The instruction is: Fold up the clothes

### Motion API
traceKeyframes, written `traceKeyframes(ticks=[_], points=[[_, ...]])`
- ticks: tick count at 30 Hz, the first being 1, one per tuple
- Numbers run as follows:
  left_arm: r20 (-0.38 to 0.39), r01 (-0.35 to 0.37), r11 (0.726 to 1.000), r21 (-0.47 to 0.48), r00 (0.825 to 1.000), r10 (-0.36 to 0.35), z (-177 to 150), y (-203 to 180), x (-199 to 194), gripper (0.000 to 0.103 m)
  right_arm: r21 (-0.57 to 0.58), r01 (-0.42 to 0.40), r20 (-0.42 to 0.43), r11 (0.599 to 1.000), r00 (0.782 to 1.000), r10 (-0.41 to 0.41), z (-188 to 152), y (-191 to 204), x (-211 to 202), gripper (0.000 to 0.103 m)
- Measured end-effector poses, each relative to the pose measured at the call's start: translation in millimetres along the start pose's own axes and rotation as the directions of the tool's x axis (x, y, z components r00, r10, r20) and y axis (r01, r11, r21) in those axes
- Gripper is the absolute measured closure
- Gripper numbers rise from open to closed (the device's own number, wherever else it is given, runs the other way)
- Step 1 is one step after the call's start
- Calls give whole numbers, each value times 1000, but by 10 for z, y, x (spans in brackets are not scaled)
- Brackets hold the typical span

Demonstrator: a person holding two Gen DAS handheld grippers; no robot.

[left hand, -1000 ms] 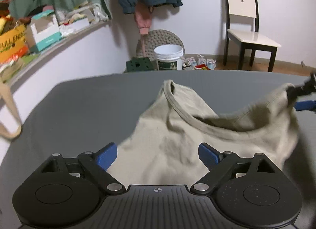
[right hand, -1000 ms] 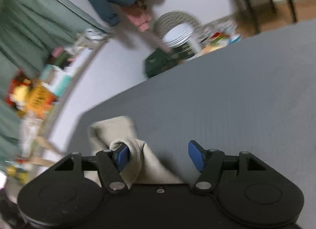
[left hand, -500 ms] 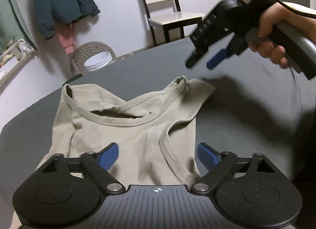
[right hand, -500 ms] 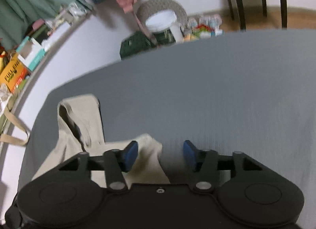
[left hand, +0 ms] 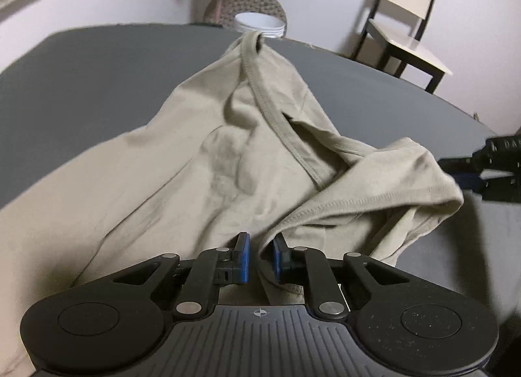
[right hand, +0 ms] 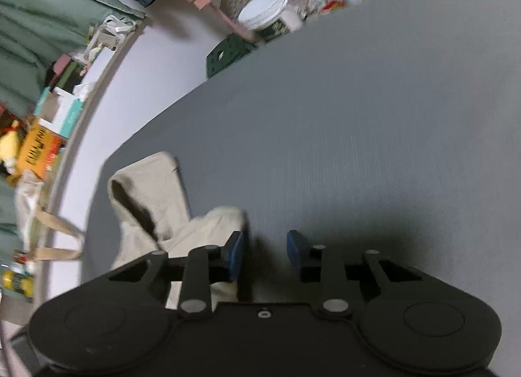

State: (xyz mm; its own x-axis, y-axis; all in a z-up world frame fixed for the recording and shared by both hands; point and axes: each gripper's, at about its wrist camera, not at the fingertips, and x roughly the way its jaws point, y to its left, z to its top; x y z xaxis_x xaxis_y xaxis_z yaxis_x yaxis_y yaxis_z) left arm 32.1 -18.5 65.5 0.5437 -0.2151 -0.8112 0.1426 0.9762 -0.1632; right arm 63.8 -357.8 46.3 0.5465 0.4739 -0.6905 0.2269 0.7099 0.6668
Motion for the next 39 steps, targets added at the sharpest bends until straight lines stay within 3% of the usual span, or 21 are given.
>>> traceKeyframes(ticks=[7,14,18,19,25,27,28,30,32,34,36,39], points=[[-1,-23,998,51,1000,23,-59,-85,-36,88,-97,-98,56,990,993,104,-18,249,-131,72],[-4,-34,997,69,999,34,-70,-100,-96,88,-94,-26,8,995,1000,26,-45,241,29,73],[-8,-38,996,81,999,39,-60,-115,-76,88,-55,-58,-19,997,998,57,-52,172,113,87],[-8,-41,995,90,999,41,-57,-127,-68,88,-57,-57,-21,997,998,56,-57,166,125,95],[8,-30,973,228,1000,29,-81,-383,-233,87,-98,8,115,995,993,3,-32,163,-222,98],[20,-1,954,299,1000,-5,-120,-529,-334,72,-119,68,172,991,984,-46,-19,134,-431,98],[25,16,941,337,999,-26,-148,-608,-390,65,-123,95,187,988,980,-71,-29,106,-495,98],[50,42,905,423,996,-69,-244,-782,-521,33,-126,156,215,980,968,-126,-39,49,-586,98],[73,44,855,517,993,-95,-356,-936,-631,15,-114,226,232,967,953,-195,-5,-11,-583,98],[83,33,785,619,991,-107,-476,-1091,-701,14,-96,277,223,956,942,-251,41,-72,-518,98],[83,-9,691,722,994,-73,-629,-1219,-697,14,-79,321,204,944,932,-300,67,-131,-426,98],[94,-79,558,826,996,2,-811,-1306,-633,14,-95,386,273,918,897,-349,-4,-44,-495,98]])
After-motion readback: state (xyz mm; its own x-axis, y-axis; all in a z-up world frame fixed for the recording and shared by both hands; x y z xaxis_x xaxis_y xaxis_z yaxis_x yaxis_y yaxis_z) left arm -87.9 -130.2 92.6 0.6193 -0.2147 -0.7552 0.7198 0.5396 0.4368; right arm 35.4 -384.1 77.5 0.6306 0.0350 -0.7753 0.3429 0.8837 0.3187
